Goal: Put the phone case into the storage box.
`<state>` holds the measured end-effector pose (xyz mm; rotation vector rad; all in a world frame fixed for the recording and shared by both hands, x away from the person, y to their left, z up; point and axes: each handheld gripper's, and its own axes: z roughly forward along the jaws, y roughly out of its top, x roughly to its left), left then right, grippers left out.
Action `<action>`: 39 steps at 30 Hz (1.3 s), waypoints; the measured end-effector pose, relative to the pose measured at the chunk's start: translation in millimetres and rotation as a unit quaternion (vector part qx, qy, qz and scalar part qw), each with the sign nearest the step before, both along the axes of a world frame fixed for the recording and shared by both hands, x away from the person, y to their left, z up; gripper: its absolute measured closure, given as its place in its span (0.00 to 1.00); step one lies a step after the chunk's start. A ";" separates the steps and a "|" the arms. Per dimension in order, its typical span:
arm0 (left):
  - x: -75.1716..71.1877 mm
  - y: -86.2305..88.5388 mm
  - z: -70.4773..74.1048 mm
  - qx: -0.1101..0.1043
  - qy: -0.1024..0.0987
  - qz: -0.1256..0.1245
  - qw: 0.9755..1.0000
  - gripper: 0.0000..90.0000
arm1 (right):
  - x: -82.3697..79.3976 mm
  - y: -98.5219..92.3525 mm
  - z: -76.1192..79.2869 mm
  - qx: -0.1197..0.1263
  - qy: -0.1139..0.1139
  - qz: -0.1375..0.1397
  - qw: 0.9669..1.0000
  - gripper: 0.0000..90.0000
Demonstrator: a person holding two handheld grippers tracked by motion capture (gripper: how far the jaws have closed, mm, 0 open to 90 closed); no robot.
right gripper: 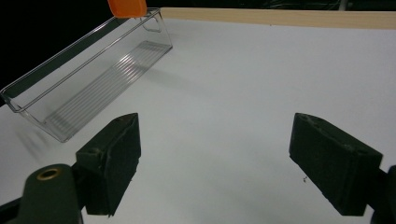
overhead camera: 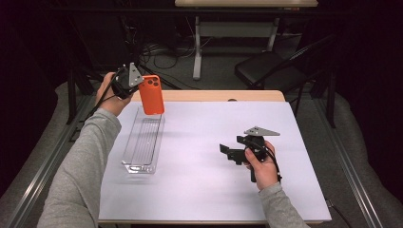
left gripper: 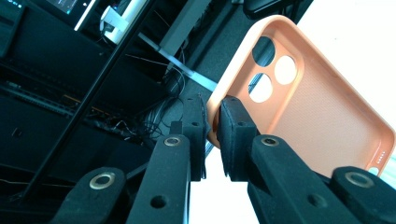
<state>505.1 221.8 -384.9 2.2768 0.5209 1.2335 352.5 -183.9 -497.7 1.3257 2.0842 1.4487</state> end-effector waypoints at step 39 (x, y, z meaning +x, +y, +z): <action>18.9 12.4 -48.7 0.025 -0.006 0.014 1.000 0.91 | -2.6 0.1 -3.2 -0.014 -0.004 -0.006 1.000 0.18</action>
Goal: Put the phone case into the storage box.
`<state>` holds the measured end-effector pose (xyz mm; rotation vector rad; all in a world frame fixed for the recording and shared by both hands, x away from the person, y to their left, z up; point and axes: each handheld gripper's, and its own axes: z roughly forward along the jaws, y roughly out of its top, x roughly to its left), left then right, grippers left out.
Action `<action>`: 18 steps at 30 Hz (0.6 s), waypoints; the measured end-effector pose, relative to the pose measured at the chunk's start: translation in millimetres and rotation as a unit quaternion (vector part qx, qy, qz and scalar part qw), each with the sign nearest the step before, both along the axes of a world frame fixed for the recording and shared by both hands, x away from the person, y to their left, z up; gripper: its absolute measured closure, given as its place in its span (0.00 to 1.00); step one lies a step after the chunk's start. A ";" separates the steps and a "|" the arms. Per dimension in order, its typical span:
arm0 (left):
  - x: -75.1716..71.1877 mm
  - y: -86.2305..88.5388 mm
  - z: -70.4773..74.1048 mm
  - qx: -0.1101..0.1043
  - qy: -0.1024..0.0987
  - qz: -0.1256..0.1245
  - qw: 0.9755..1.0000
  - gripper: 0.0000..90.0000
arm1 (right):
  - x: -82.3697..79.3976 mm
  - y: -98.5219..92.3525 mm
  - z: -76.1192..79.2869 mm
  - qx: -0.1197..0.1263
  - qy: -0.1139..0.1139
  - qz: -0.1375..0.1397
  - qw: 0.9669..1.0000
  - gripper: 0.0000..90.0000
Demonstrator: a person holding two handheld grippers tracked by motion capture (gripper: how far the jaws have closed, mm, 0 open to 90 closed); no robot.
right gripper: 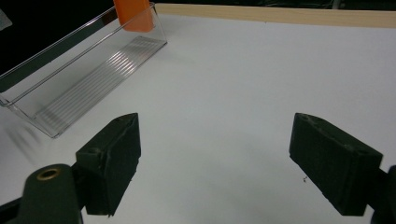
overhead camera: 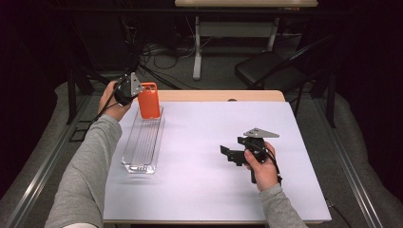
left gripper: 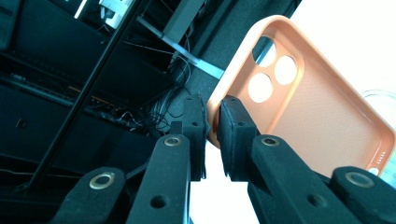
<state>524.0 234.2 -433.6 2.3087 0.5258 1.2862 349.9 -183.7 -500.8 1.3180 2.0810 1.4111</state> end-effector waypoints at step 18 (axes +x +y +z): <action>1.2 -5.0 -15.6 0.003 -0.005 -0.011 1.000 0.91 | 0.3 1.5 -1.7 -0.004 0.002 0.004 1.000 0.18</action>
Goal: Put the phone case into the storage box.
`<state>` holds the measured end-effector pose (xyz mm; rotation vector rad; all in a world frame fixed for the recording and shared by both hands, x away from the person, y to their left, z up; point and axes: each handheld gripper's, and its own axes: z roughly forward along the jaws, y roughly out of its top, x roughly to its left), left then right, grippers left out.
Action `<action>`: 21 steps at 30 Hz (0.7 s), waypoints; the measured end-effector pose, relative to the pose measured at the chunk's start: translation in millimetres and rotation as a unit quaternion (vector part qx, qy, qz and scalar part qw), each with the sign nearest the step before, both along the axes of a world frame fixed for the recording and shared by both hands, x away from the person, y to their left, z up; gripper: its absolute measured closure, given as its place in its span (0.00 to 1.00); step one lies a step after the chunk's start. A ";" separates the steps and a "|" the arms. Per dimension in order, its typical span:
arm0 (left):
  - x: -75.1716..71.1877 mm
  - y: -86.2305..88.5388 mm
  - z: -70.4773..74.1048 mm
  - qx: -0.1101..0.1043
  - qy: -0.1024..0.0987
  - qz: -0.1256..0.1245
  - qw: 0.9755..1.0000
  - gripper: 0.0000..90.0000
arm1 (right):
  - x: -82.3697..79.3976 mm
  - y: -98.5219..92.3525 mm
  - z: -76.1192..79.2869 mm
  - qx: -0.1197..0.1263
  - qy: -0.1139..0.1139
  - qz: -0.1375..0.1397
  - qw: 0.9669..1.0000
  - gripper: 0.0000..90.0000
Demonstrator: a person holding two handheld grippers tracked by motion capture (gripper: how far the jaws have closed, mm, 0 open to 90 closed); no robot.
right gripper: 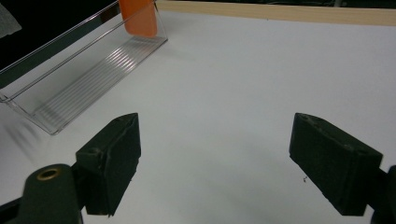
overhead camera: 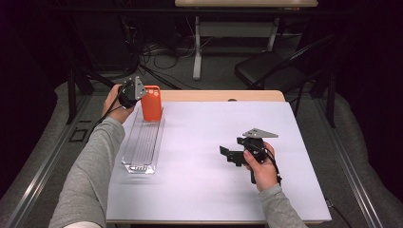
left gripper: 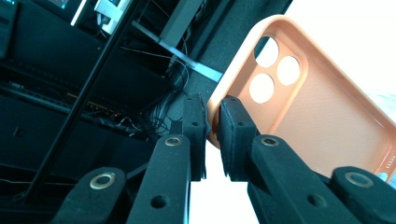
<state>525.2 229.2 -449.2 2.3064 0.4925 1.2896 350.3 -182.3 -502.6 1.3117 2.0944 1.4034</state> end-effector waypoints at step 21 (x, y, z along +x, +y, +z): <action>1.5 1.6 -6.3 0.002 0.006 0.003 1.000 0.91 | -0.3 0.7 0.0 -0.001 0.001 0.000 1.000 0.18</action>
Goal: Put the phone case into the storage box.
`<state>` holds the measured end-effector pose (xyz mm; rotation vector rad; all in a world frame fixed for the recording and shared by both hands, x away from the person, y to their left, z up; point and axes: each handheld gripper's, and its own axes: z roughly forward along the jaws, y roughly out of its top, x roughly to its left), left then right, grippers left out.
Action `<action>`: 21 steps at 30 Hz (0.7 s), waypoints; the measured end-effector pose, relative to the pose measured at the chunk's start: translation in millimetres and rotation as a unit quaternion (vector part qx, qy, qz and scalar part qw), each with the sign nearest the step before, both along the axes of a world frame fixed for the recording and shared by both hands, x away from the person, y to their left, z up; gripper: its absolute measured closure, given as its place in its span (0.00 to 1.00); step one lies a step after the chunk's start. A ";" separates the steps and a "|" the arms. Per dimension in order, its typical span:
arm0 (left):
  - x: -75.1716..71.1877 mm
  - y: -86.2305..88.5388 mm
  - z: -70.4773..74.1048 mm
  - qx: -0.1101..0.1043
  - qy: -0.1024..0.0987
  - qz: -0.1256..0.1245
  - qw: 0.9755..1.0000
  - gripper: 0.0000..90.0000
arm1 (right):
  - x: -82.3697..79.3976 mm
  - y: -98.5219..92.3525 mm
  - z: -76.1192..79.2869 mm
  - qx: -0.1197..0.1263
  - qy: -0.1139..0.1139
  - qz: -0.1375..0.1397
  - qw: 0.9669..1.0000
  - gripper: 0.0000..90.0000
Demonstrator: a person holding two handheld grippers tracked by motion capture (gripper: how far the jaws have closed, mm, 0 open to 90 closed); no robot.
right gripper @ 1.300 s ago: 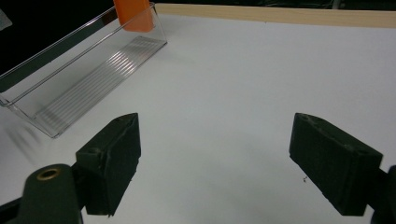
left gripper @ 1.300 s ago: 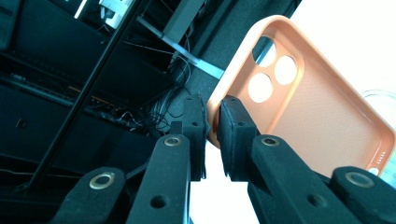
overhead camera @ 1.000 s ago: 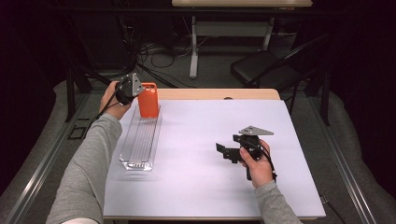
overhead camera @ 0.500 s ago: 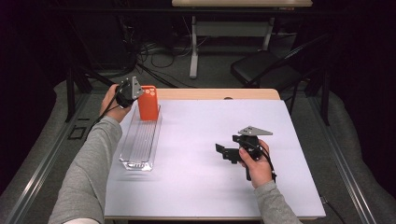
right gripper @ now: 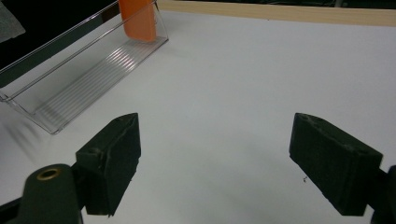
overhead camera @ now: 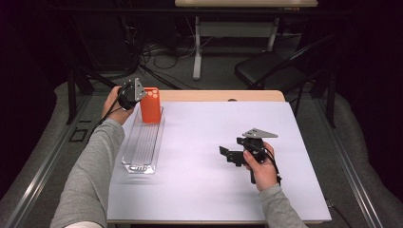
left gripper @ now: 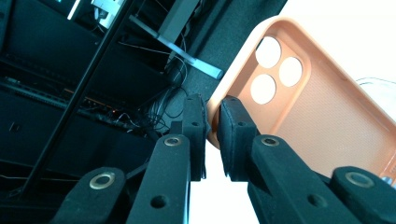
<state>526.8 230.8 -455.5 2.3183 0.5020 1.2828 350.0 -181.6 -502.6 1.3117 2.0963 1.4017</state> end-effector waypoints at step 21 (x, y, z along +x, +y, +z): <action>0.5 -1.3 -3.4 0.026 -0.002 0.000 1.000 0.89 | -0.2 0.8 -0.5 -0.001 -0.001 0.002 1.000 0.18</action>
